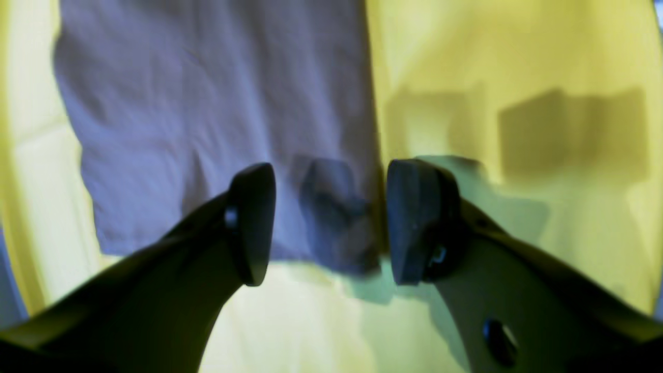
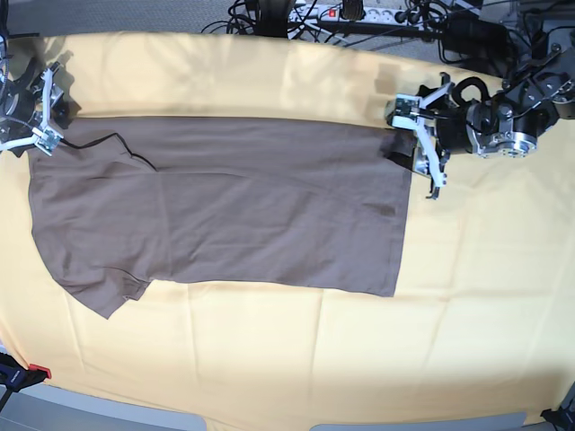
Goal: Fold the T-shirt properly
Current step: 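Drag the held edge further to stretch the shirt flat with both grippers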
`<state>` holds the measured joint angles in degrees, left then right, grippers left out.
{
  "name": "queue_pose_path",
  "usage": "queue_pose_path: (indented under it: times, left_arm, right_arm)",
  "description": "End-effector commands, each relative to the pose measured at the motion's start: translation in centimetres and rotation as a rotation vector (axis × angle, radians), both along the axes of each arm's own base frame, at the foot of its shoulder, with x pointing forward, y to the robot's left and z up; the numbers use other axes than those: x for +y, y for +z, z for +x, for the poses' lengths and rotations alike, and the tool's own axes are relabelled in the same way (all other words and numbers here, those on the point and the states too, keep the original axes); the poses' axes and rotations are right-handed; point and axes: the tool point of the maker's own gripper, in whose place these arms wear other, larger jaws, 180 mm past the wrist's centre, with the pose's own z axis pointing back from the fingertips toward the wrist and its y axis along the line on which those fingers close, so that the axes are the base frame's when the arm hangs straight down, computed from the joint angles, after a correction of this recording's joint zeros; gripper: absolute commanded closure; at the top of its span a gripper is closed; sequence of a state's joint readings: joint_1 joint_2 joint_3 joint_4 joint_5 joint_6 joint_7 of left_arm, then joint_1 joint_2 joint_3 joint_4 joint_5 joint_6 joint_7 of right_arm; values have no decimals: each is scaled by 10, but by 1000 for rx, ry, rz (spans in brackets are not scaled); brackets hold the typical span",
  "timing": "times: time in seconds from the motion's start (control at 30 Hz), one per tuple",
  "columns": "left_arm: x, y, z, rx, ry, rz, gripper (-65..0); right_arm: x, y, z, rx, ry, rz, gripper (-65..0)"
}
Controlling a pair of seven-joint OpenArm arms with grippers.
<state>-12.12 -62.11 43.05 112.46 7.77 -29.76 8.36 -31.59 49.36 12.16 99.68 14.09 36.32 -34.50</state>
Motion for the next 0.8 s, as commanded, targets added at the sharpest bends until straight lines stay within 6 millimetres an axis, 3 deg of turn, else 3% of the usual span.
queue_pose_path:
  times: [0.0,0.1,0.3,0.63,0.77]
  left_arm:
    - [-1,10,7,-27,1,-18,-336]
    - [-9,11,9,-39,2,-40,-336]
    - [-9,25,33,-140,52,-57,-336]
    - [-2,21,36,-128,95,-23,-336]
    - [-3,20,34,-111,93,-30,-336]
  right_arm:
    - [-17,8,6,-17,-14,-73,-368]
    - [-17,8,6,-18,-13,-74,-368]
    - [-29,16,16,-31,-46,-127,-368]
    - [-32,20,22,-69,-79,-134,-368]
    - [-25,18,21,-59,-76,-91,-368]
